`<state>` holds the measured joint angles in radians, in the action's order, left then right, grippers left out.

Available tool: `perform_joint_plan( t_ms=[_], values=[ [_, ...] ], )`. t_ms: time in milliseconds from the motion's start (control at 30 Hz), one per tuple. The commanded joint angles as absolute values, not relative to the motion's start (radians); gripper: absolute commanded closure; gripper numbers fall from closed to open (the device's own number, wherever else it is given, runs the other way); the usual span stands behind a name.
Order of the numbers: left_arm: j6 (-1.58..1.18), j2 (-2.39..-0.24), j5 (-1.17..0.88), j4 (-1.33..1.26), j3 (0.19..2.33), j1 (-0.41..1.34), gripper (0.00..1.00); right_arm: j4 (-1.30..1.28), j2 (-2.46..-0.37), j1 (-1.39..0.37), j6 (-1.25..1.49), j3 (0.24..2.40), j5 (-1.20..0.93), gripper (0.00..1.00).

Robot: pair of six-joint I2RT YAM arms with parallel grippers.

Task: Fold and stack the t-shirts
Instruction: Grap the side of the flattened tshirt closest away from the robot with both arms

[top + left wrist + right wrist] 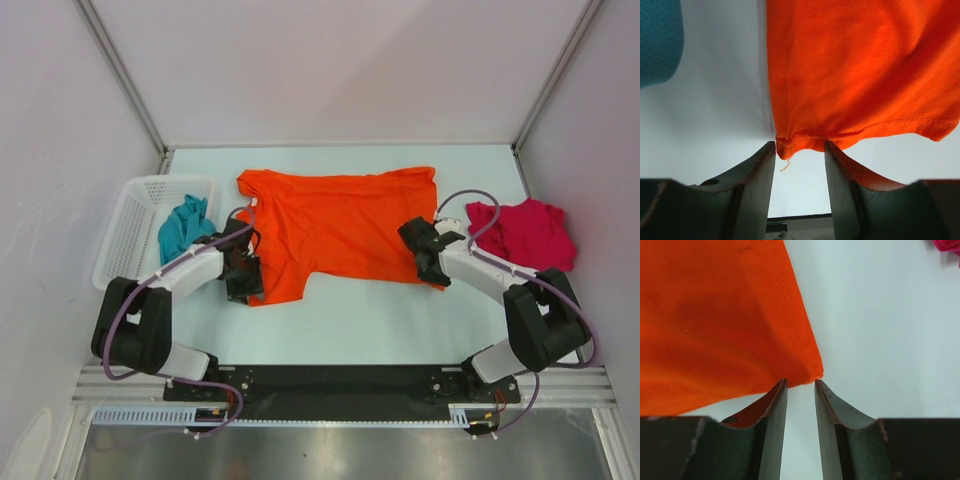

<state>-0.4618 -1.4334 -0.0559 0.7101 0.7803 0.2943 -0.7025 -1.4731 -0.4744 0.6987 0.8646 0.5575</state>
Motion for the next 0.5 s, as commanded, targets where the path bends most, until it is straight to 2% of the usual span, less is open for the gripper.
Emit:
perform_joint_plan(
  t_ms=[0, 267, 367, 400, 467],
  values=[
    [-0.446, -1.437, -0.055, 0.681, 0.782, 0.301, 0.51, -0.66, -1.52, -0.468, 0.696, 0.896, 0.552, 0.66],
    [-0.44, -1.442, -0.054, 0.677, 0.788, 0.299, 0.57, -0.609, -1.581, -0.465, 0.681, 0.897, 0.529, 0.7],
    [-0.437, -1.442, -0.052, 0.663, 0.782, 0.298, 0.64, -0.591, -1.605, -0.466, 0.676, 0.897, 0.515, 0.83],
    [-0.437, -1.44, -0.054, 0.658, 0.775, 0.296, 0.66, -0.585, -1.608, -0.465, 0.673, 0.888, 0.514, 0.92],
    [-0.434, -1.439, -0.066, 0.652, 0.773, 0.295, 0.74, -0.575, -1.603, -0.466, 0.673, 0.882, 0.5, 0.99]
  ],
)
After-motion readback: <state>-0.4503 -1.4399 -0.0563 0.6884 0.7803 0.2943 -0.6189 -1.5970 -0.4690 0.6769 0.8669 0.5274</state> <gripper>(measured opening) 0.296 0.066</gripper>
